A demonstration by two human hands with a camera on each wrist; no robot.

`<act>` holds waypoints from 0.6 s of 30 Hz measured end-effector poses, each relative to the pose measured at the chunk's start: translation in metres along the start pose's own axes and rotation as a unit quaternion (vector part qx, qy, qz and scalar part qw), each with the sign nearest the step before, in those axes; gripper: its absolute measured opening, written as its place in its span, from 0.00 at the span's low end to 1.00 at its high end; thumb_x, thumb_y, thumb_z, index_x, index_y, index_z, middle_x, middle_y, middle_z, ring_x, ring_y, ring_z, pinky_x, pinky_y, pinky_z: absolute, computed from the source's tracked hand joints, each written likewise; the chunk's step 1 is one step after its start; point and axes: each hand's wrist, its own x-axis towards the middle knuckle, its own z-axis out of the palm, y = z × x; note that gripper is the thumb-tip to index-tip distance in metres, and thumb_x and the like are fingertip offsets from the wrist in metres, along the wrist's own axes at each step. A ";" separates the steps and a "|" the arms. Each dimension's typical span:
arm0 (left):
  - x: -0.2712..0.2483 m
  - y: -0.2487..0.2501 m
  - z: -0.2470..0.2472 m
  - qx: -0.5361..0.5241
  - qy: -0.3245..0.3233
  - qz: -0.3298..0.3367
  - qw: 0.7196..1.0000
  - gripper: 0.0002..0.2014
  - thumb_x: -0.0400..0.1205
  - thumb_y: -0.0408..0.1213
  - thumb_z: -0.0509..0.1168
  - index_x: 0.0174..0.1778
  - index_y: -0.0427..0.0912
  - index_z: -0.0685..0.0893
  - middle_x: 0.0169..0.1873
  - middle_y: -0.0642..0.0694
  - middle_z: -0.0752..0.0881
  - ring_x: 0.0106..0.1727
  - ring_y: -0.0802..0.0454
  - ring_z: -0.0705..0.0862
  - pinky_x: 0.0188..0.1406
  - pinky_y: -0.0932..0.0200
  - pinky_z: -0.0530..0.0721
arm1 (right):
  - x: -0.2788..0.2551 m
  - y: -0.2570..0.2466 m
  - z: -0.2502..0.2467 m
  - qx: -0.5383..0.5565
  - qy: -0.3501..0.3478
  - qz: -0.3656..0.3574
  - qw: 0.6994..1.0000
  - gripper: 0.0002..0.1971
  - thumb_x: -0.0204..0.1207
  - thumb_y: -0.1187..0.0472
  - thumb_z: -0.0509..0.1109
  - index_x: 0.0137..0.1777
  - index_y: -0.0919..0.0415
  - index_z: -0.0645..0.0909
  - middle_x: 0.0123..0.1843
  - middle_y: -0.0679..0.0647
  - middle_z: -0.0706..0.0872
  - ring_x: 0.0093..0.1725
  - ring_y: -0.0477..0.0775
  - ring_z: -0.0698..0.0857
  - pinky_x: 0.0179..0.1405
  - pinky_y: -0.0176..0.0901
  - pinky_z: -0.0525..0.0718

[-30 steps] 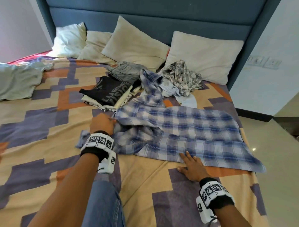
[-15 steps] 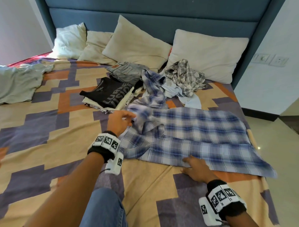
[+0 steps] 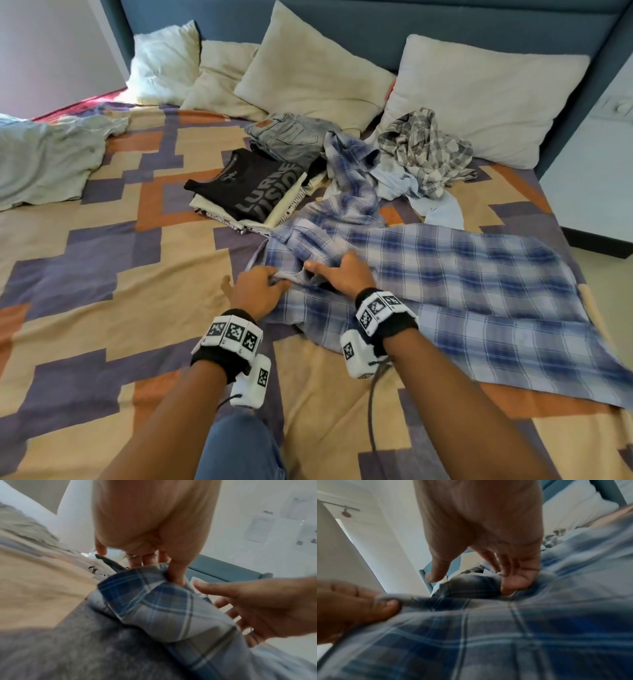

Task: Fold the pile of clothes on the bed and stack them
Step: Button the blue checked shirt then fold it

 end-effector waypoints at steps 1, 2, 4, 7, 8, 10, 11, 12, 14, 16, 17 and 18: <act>0.001 0.003 -0.001 -0.002 0.024 0.014 1.000 0.10 0.81 0.46 0.66 0.48 0.43 0.85 0.44 0.45 0.87 0.53 0.44 0.83 0.63 0.49 0.73 | 0.009 -0.003 0.007 -0.008 -0.009 0.030 0.999 0.60 0.48 0.20 0.73 0.69 0.68 0.73 0.61 0.60 0.84 0.58 0.64 0.84 0.55 0.56 0.85; 0.001 0.006 -0.002 -0.032 0.024 0.028 0.999 0.08 0.82 0.43 0.66 0.49 0.42 0.86 0.45 0.43 0.88 0.54 0.42 0.84 0.58 0.53 0.75 | 0.019 -0.004 0.012 -0.007 -0.018 0.044 0.999 0.57 0.47 0.23 0.75 0.67 0.69 0.75 0.60 0.63 0.86 0.55 0.64 0.86 0.51 0.56 0.87; 0.006 0.007 -0.001 -0.113 -0.017 0.034 0.993 0.09 0.82 0.36 0.66 0.56 0.43 0.86 0.52 0.42 0.88 0.58 0.41 0.84 0.51 0.61 0.74 | 0.033 -0.005 0.012 0.031 -0.019 0.049 0.998 0.27 0.64 0.45 0.78 0.51 0.69 0.82 0.51 0.68 0.89 0.38 0.61 0.87 0.34 0.49 0.87; 0.015 0.000 0.000 -0.152 -0.055 0.037 0.986 0.17 0.83 0.32 0.65 0.68 0.44 0.83 0.64 0.42 0.85 0.67 0.43 0.81 0.59 0.62 0.73 | 0.044 -0.008 -0.019 0.215 0.060 0.049 0.974 0.06 0.79 0.66 0.65 0.41 0.64 0.80 0.38 0.67 0.88 0.19 0.54 0.80 0.17 0.38 0.77; 0.019 -0.002 0.000 -0.140 -0.054 0.060 0.987 0.18 0.84 0.32 0.65 0.70 0.48 0.81 0.65 0.43 0.84 0.67 0.42 0.81 0.61 0.60 0.74 | 0.046 -0.009 -0.035 0.313 0.091 0.032 0.945 0.06 0.81 0.68 0.62 0.46 0.63 0.80 0.38 0.66 0.86 0.17 0.53 0.79 0.16 0.38 0.77; 0.028 -0.002 0.001 -0.122 -0.046 0.120 0.984 0.22 0.85 0.33 0.64 0.74 0.57 0.77 0.64 0.41 0.85 0.63 0.40 0.83 0.60 0.57 0.77 | 0.048 -0.011 -0.072 0.511 0.120 -0.004 0.851 0.08 0.82 0.67 0.61 0.56 0.65 0.80 0.37 0.64 0.84 0.21 0.55 0.80 0.19 0.40 0.79; 0.032 0.000 -0.001 -0.118 -0.043 0.134 0.983 0.24 0.85 0.34 0.64 0.76 0.59 0.74 0.63 0.40 0.86 0.61 0.39 0.83 0.58 0.56 0.78 | 0.046 -0.009 -0.091 0.593 0.116 -0.016 0.797 0.09 0.83 0.65 0.62 0.57 0.66 0.80 0.37 0.63 0.84 0.23 0.56 0.81 0.21 0.40 0.80; 0.038 0.001 -0.002 -0.099 -0.038 0.132 0.986 0.26 0.85 0.36 0.64 0.78 0.60 0.70 0.63 0.38 0.85 0.60 0.38 0.83 0.57 0.53 0.80 | 0.043 -0.004 -0.108 0.648 0.108 -0.018 0.754 0.10 0.83 0.60 0.63 0.55 0.67 0.80 0.36 0.62 0.83 0.25 0.56 0.81 0.23 0.39 0.81; 0.047 0.005 -0.006 -0.009 -0.040 0.106 0.994 0.29 0.85 0.44 0.64 0.82 0.61 0.62 0.64 0.38 0.84 0.62 0.37 0.82 0.57 0.46 0.82 | 0.033 0.012 -0.132 0.673 0.105 0.001 0.732 0.18 0.84 0.47 0.64 0.48 0.65 0.80 0.32 0.60 0.82 0.24 0.53 0.80 0.22 0.36 0.79; 0.048 0.005 -0.007 0.080 -0.067 0.062 0.993 0.29 0.84 0.49 0.65 0.81 0.57 0.64 0.70 0.39 0.79 0.68 0.37 0.79 0.60 0.43 0.81 | 0.029 0.039 -0.139 0.606 0.121 0.052 0.784 0.25 0.80 0.37 0.65 0.41 0.61 0.80 0.26 0.57 0.80 0.19 0.49 0.75 0.17 0.32 0.72; 0.047 0.003 -0.005 0.107 -0.082 0.041 0.990 0.27 0.83 0.50 0.65 0.79 0.55 0.68 0.71 0.40 0.78 0.69 0.38 0.78 0.62 0.43 0.81 | 0.026 0.053 -0.137 0.571 0.137 0.080 0.805 0.26 0.79 0.35 0.65 0.39 0.61 0.79 0.23 0.55 0.79 0.17 0.47 0.72 0.15 0.30 0.69; 0.046 0.001 -0.001 0.122 -0.090 0.024 0.988 0.24 0.83 0.51 0.65 0.75 0.52 0.73 0.70 0.40 0.79 0.68 0.38 0.79 0.62 0.43 0.80 | 0.023 0.065 -0.134 0.554 0.163 0.108 0.809 0.26 0.79 0.35 0.64 0.40 0.60 0.79 0.22 0.55 0.78 0.15 0.46 0.71 0.13 0.30 0.68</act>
